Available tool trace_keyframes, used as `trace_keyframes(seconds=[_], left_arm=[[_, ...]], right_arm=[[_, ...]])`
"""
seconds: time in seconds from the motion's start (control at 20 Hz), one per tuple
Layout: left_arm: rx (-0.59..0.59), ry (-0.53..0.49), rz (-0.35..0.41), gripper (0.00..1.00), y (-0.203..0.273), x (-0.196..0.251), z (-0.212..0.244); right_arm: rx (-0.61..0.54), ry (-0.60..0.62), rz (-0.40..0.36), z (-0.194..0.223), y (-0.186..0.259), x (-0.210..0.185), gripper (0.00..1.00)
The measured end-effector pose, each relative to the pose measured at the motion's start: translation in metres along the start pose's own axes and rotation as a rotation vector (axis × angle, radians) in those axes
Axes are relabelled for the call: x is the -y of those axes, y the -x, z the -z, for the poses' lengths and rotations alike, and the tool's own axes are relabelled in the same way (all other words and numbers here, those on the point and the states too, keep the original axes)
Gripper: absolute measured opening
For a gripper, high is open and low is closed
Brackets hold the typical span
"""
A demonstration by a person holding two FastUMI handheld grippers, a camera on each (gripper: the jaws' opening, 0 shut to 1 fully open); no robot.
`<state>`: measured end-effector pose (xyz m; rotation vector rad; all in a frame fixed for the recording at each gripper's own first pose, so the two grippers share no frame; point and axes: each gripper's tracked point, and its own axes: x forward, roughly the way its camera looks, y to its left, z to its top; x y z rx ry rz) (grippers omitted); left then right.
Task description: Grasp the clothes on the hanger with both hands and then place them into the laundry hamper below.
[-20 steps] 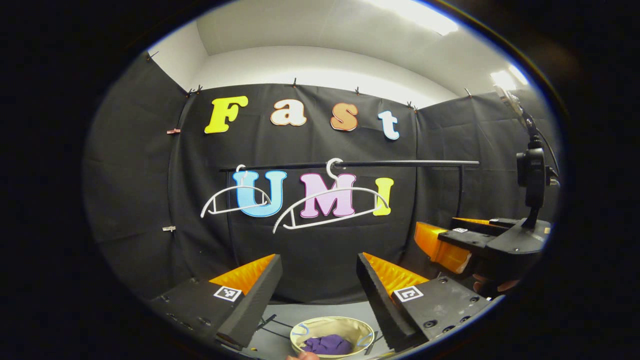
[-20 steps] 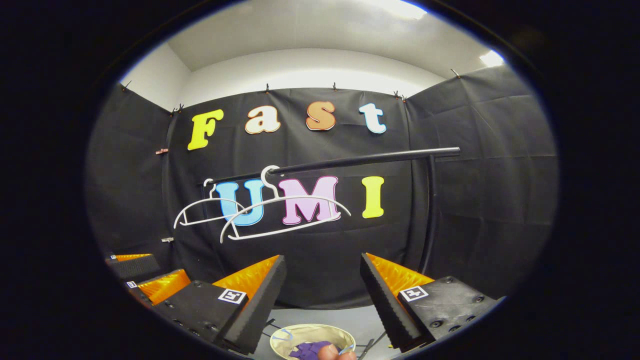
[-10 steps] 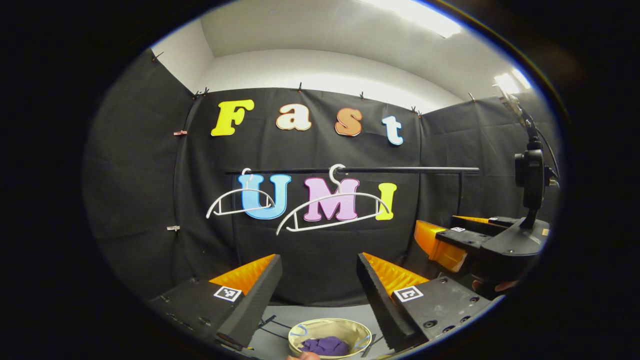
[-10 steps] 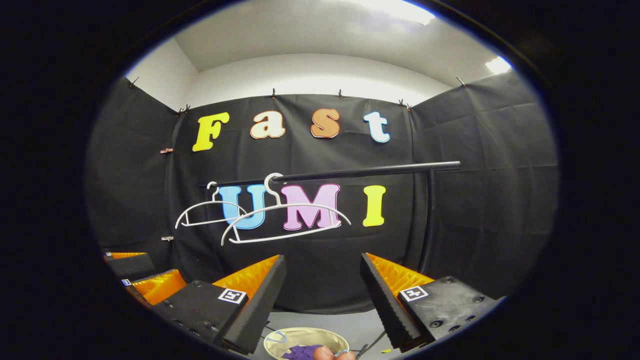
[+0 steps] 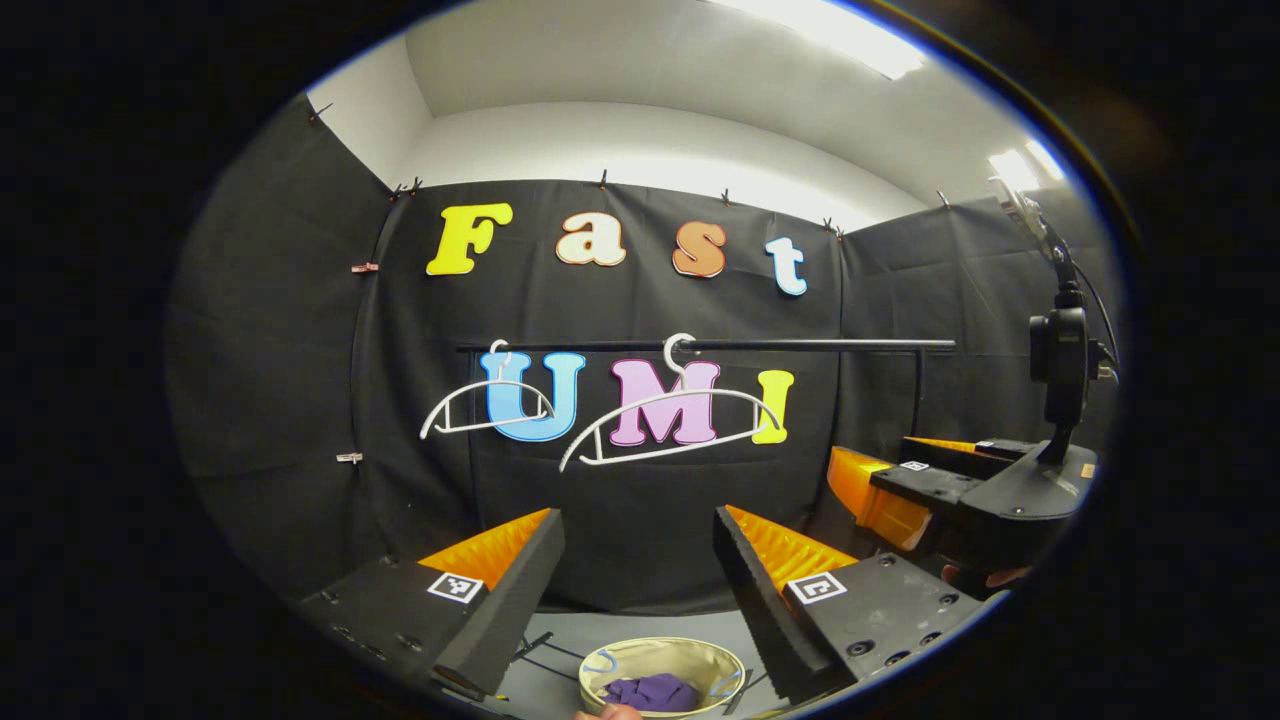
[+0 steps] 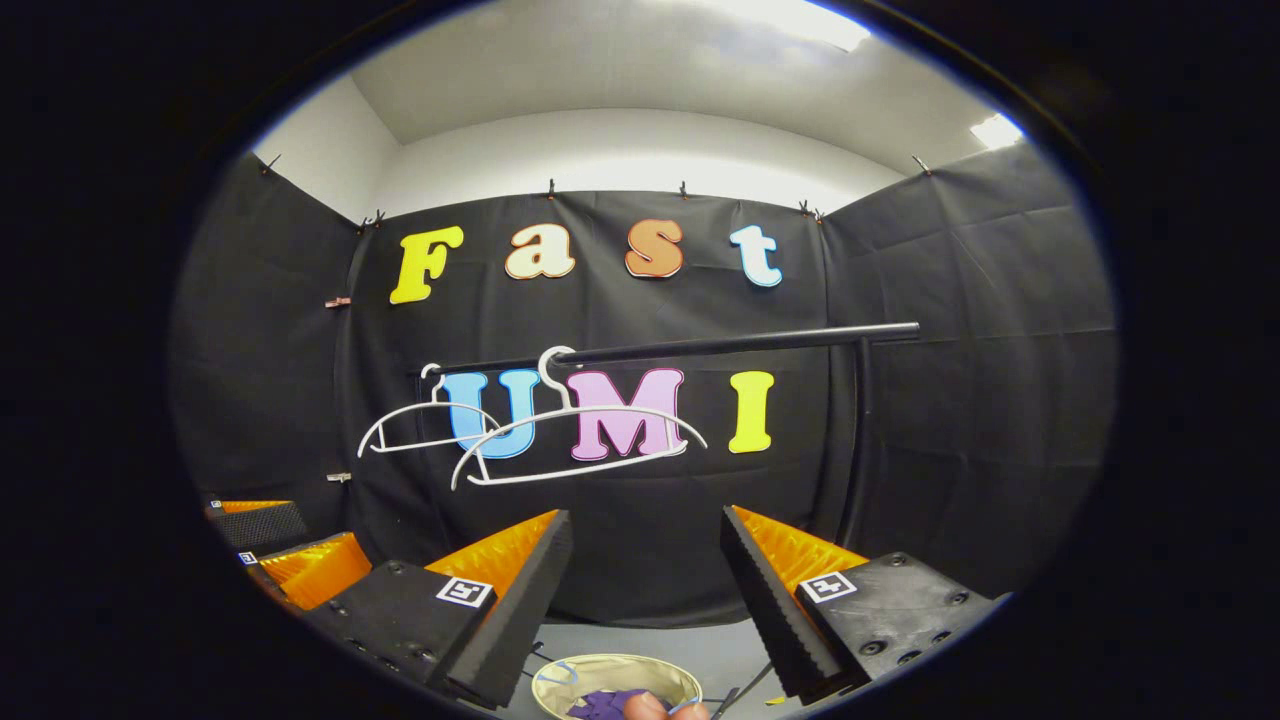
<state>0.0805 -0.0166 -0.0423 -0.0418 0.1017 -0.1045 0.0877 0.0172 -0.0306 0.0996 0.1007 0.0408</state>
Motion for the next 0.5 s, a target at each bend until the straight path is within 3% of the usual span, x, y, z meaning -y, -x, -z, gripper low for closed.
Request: trace_keyframes(seconds=[0.2, 0.5], left_arm=[[0.002, 0.003, -0.005, 0.95, 0.0021, -0.001, 0.0009], [-0.01, 0.005, -0.003, 0.94, 0.0008, 0.0012, 0.0047]], right_arm=[[0.004, 0.013, -0.006, -0.0003, 0.0025, -0.0026, 0.99], [-0.01, 0.017, -0.007, 0.0053, 0.0029, -0.0026, 0.95]])
